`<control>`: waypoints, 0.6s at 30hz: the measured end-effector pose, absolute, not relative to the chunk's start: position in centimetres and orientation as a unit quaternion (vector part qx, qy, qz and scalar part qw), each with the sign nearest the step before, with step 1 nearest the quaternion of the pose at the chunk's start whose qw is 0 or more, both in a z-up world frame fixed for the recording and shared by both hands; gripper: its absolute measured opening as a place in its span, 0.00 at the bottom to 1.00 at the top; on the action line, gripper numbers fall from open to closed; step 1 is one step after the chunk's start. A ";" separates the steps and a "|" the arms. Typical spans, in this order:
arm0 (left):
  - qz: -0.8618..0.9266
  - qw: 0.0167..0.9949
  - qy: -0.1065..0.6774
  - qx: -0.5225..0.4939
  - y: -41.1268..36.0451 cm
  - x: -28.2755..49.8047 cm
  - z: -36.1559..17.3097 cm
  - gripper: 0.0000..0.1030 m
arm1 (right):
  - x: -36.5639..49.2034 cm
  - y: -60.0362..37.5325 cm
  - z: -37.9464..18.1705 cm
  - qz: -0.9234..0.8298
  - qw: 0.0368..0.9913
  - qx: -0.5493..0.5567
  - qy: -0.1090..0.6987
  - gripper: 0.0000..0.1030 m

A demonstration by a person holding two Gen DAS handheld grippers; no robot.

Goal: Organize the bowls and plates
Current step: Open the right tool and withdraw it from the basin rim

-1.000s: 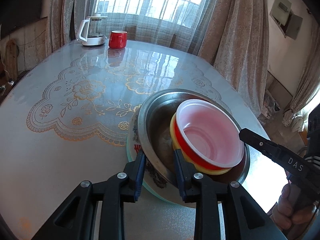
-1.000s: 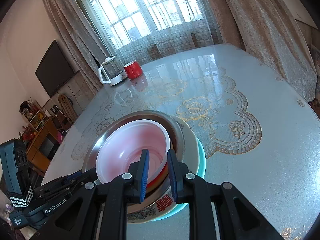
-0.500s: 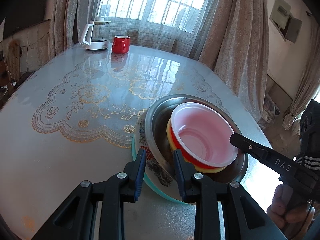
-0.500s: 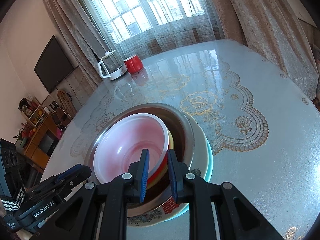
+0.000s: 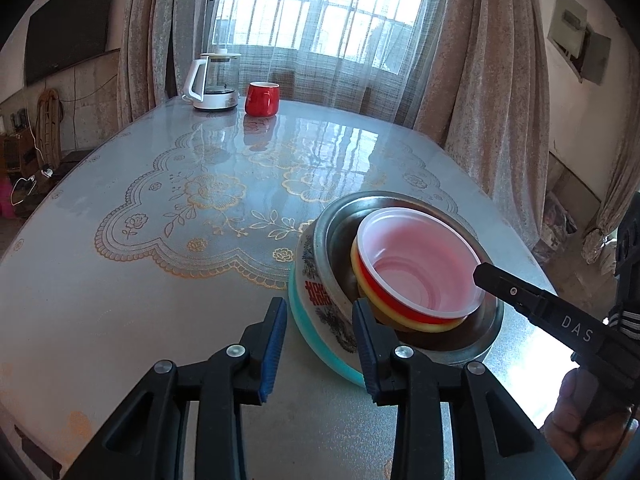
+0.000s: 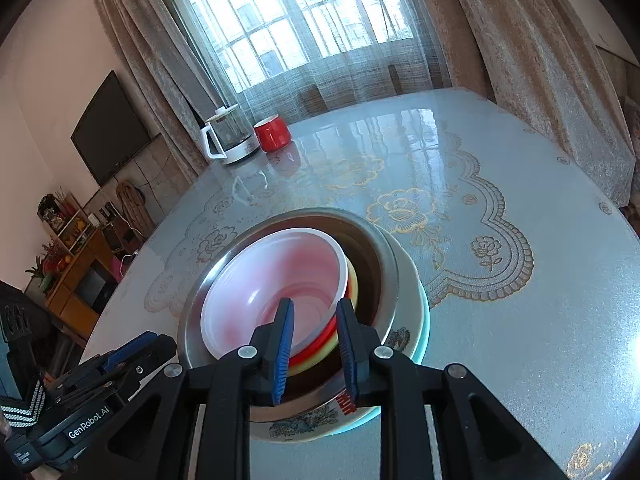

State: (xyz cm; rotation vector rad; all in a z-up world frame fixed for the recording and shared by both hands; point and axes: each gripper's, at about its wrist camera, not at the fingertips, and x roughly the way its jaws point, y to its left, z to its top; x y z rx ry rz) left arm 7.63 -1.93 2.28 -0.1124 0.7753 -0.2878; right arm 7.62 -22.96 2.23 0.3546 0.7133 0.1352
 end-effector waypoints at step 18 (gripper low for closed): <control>-0.078 0.934 0.348 -0.030 -0.8 3.8 2.7 0.43 | 4.4 -20.2 2.4 -0.012 0.940 0.128 0.314 0.30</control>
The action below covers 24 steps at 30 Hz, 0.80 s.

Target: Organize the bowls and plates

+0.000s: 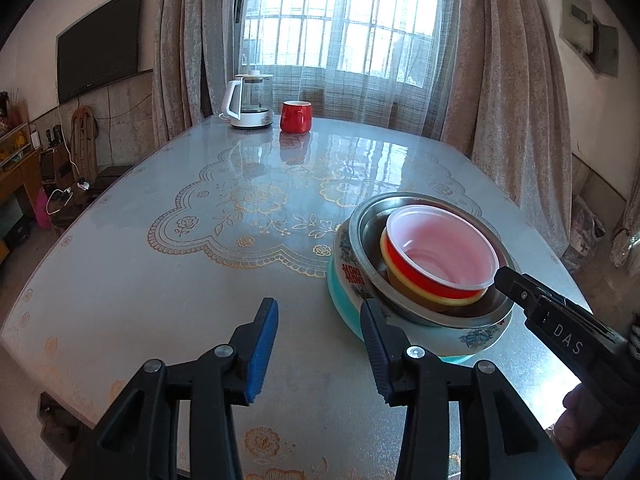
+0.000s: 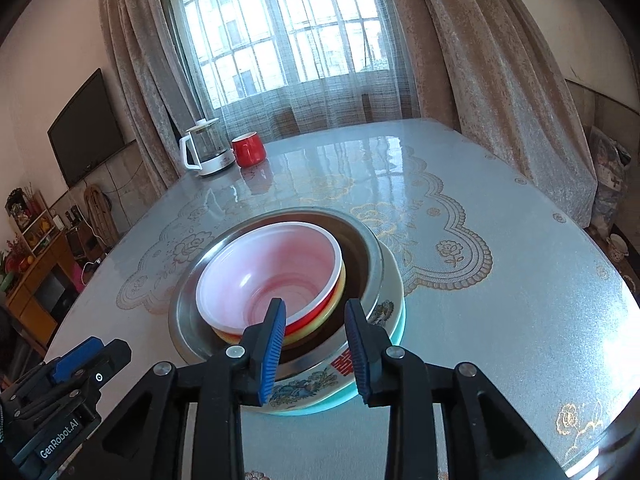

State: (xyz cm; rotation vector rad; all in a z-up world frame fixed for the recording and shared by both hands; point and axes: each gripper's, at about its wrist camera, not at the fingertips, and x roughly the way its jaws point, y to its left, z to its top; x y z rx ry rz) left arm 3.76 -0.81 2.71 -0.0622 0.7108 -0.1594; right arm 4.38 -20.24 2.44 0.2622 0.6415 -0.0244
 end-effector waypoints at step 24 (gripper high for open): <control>-0.066 0.940 0.335 -0.022 -0.8 2.9 3.1 0.51 | 4.3 -20.0 2.5 -0.010 0.941 0.129 0.314 0.31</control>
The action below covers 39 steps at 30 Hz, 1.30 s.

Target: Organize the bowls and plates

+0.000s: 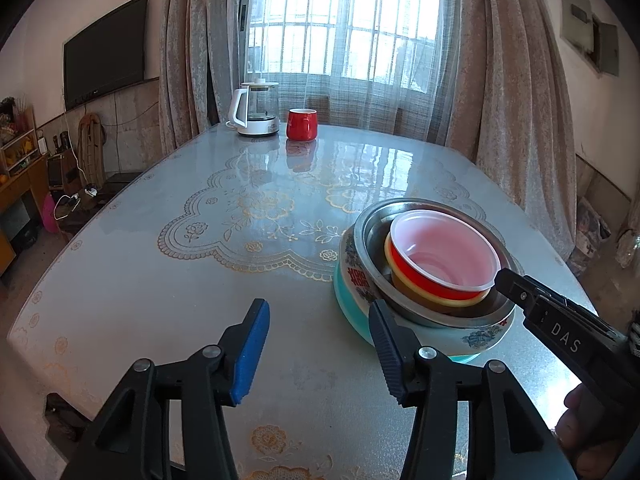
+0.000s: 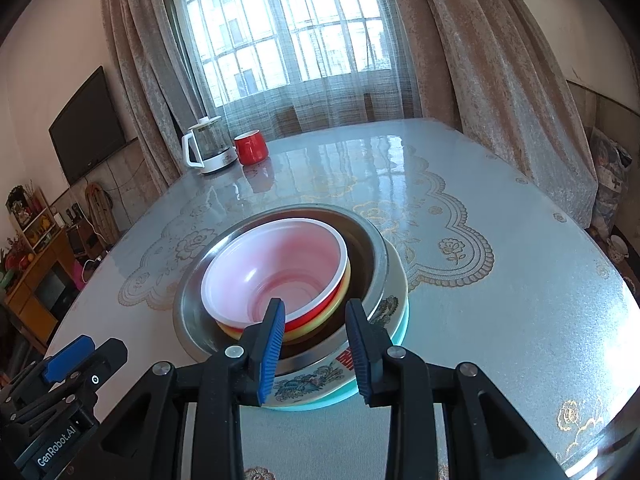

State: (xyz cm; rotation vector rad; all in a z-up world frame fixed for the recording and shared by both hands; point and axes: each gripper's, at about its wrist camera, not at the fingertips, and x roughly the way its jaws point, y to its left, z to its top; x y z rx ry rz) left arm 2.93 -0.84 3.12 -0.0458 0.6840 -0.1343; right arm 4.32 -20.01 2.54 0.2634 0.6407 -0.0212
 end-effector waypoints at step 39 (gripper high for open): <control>-0.057 0.939 0.338 -0.015 -0.5 3.2 3.1 0.55 | 4.7 -19.7 2.5 -0.005 0.939 0.130 0.319 0.31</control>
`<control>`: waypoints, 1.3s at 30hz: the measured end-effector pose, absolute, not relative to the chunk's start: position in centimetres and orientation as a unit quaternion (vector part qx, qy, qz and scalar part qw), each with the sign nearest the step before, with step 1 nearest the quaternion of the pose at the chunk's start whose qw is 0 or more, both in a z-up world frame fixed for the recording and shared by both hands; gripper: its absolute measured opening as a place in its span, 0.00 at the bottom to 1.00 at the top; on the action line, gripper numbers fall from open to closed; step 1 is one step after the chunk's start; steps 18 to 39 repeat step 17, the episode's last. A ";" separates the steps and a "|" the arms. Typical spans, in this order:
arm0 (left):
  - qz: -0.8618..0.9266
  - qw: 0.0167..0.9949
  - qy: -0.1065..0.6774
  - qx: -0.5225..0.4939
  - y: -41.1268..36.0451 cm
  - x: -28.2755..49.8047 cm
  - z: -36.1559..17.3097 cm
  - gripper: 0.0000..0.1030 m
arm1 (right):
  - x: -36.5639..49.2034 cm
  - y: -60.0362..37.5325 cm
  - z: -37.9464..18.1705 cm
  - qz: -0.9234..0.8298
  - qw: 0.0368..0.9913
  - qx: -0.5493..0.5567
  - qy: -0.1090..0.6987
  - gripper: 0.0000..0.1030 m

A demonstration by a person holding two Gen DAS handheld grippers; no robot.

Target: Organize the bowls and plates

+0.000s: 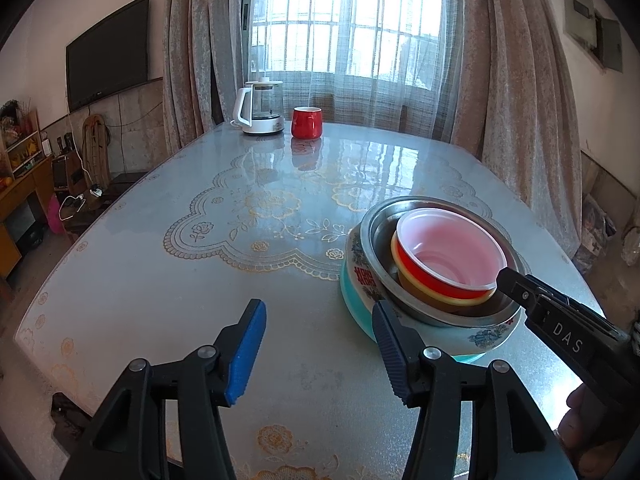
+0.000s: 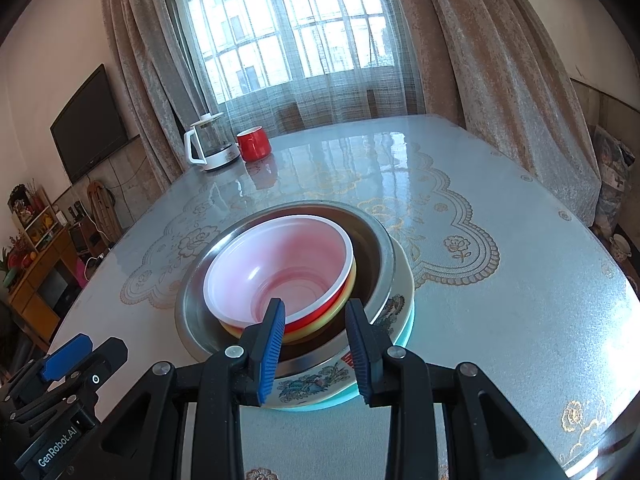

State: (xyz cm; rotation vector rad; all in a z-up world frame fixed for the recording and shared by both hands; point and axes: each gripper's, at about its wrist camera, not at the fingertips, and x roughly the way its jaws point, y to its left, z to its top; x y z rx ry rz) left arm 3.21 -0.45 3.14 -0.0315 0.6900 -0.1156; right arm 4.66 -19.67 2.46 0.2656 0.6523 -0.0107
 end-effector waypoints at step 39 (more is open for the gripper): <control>-0.054 0.948 0.312 -0.014 -0.5 3.0 3.5 0.59 | 4.6 -20.2 2.6 -0.008 0.940 0.130 0.314 0.31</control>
